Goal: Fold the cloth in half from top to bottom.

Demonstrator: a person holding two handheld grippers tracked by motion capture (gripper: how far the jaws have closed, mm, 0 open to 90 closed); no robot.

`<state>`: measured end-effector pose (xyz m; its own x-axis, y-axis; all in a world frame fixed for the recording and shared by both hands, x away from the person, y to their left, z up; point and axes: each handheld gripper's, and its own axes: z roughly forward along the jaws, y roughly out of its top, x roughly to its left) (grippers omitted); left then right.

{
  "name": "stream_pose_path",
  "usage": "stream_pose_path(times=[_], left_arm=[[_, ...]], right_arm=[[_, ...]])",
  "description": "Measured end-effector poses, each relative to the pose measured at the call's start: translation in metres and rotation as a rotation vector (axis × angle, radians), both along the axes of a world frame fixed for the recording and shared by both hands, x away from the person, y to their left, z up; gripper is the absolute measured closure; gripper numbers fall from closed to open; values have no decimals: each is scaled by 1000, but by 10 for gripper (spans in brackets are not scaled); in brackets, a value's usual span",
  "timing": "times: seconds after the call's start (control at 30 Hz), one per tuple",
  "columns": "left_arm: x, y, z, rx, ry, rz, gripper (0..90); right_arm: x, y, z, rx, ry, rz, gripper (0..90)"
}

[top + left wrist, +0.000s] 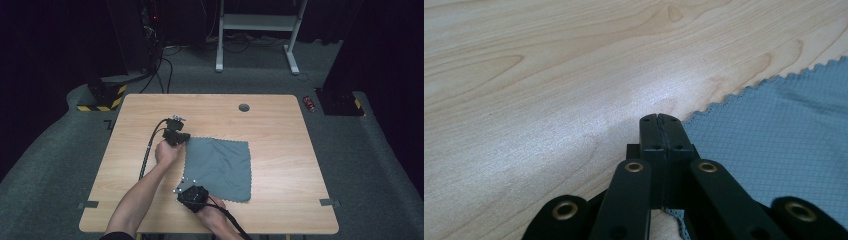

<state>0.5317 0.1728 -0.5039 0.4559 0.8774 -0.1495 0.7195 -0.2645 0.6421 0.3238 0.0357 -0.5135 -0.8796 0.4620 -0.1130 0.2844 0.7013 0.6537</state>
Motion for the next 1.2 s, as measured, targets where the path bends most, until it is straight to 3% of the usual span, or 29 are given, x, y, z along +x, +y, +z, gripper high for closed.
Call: stream_pose_path(times=[0.27,0.47,0.77,0.9,1.2], left_arm=[[-2,10,9,-42,10,-5,900],[-8,23,19,-18,12,-18,900],[-18,48,36,-18,-4,5,900],[-18,46,36,-23,-6,7,900],[-17,19,32,-39,-30,-18,900]], right_arm=[[-3,-5,14,36,-6,0,896],[-8,3,21,45,-12,42,897],[-13,17,33,114,-3,82,896],[-14,10,36,137,-8,69,896],[-18,-24,38,161,-13,-5,896]])
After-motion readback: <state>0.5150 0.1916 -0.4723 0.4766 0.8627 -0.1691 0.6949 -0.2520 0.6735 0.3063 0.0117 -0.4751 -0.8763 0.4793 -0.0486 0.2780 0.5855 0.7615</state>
